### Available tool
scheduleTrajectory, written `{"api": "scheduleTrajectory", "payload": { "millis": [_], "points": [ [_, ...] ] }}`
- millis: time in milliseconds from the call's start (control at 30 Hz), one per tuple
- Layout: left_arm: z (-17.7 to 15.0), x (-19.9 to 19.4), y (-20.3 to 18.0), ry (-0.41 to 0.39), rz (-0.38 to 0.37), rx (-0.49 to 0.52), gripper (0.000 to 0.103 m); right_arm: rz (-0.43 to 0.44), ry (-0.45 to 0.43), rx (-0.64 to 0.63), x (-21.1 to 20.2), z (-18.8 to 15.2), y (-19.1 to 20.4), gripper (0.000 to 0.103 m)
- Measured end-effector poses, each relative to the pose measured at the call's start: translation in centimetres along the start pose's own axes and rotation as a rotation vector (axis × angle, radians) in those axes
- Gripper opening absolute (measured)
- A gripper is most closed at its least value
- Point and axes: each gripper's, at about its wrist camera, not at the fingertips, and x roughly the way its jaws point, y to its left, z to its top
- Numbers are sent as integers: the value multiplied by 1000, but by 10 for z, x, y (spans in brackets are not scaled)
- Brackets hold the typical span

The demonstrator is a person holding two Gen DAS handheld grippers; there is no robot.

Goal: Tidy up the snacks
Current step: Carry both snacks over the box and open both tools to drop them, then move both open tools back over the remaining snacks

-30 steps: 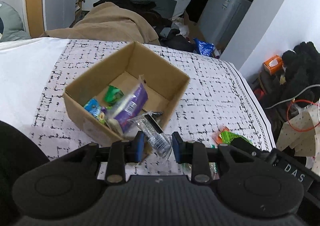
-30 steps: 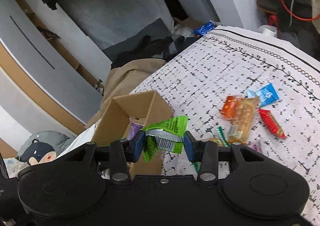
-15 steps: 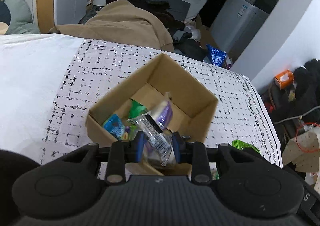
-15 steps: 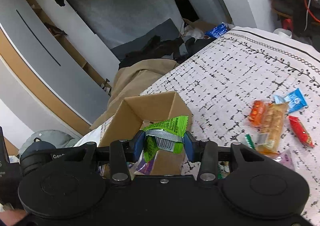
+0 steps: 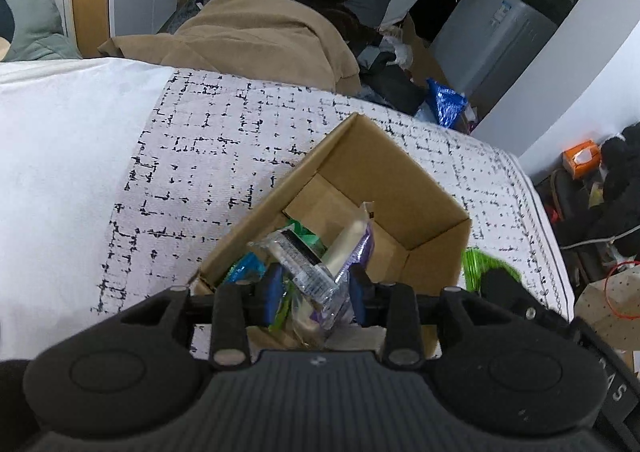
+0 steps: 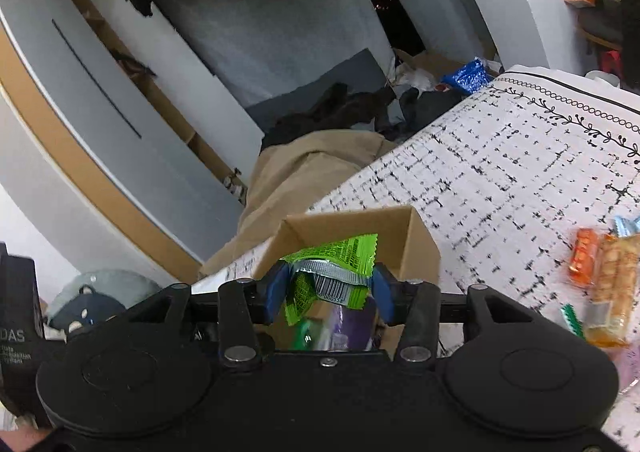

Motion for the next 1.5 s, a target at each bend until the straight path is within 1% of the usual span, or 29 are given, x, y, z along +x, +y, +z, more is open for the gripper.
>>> {"api": "scheduleTrajectory", "payload": {
  "millis": [33, 67, 100, 167, 233, 300, 367, 533, 567, 633, 733, 800, 867, 967, 1000, 1033, 1100, 1133, 1200, 1267, 1333, 1500],
  "points": [
    [2, 3, 1, 18, -5, 4, 37, 5, -5, 5, 1, 1, 0, 57],
    [4, 4, 1, 31, -10, 4, 39, 0, -4, 6, 2, 1, 0, 66],
    [5, 6, 2, 39, -13, 3, 41, -10, -4, 4, 2, 2, -1, 69],
    [8, 7, 2, 48, -6, 5, 47, -28, -5, 10, 0, 3, -3, 70],
    [9, 7, 1, 53, 14, 11, 62, -34, 3, 30, -1, 3, -6, 70],
    [10, 7, -2, 55, 40, 28, 70, -49, 9, 40, -6, 3, -8, 72],
    [9, 4, -4, 47, 42, 47, 74, -64, 13, 51, -12, 3, -10, 76],
    [5, -3, -4, 48, 41, 49, 82, -122, 31, 57, -34, 4, -13, 85],
    [4, -5, -4, 45, 39, 53, 82, -133, 33, 54, -37, 4, -14, 87],
    [1, -9, -7, 41, 35, 65, 85, -151, 33, 54, -47, 7, -16, 87],
    [-3, -15, -12, 43, 32, 81, 86, -168, 28, 64, -62, 11, -22, 88],
    [-7, -19, -18, 36, 31, 94, 87, -182, 25, 63, -71, 13, -27, 92],
    [-11, -23, -24, 30, 31, 111, 87, -199, 29, 67, -80, 14, -32, 94],
    [-19, -28, -33, 28, 10, 131, 87, -221, 31, 76, -95, 18, -42, 101],
    [-21, -30, -36, 28, 6, 137, 87, -219, 25, 77, -100, 18, -47, 102],
    [-24, -31, -40, 28, 8, 143, 90, -223, 23, 81, -104, 18, -53, 102],
    [-29, -33, -48, 27, 38, 157, 98, -247, 31, 105, -110, 18, -65, 102],
    [-32, -34, -51, 26, 41, 163, 98, -255, 34, 119, -113, 18, -71, 102],
    [-36, -36, -57, 30, 15, 161, 98, -263, 44, 149, -119, 17, -82, 102],
    [-41, -38, -63, 24, 8, 160, 102, -265, 47, 168, -126, 19, -91, 102],
    [-46, -40, -70, 8, 9, 168, 103, -273, 44, 173, -134, 20, -96, 102],
    [-61, -42, -86, 11, -29, 194, 103, -280, 11, 196, -157, 26, -109, 102]
  ]
}}
